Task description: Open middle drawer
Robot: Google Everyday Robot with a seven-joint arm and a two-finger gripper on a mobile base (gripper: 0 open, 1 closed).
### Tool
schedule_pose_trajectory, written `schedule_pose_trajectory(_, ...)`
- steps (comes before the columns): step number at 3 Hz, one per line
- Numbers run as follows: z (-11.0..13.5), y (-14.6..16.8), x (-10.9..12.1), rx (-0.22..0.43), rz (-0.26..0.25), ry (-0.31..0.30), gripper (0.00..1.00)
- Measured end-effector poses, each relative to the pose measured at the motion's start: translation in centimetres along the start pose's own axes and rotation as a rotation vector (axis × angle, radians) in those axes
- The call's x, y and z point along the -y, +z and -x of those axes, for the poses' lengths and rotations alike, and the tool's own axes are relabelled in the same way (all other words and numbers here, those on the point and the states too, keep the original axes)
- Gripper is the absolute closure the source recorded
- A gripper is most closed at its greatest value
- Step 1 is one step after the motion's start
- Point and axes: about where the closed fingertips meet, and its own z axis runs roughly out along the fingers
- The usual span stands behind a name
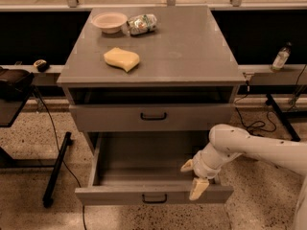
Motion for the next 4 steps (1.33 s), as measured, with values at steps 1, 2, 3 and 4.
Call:
schedule_pose_trajectory(1,0.0,0.0,0.0,0.0,0.0,0.0,0.01)
schedule_pose_trajectory(2,0.1,-0.3,1.1,-0.04,0.004,0.013,0.0)
schedule_pose_trajectory(3,-0.4,0.3,3.0,-0.065,0.044,0.067,0.0)
schedule_pose_trajectory(4,-1.3,1.0,4.7,-0.073,0.103,0.13,0.0)
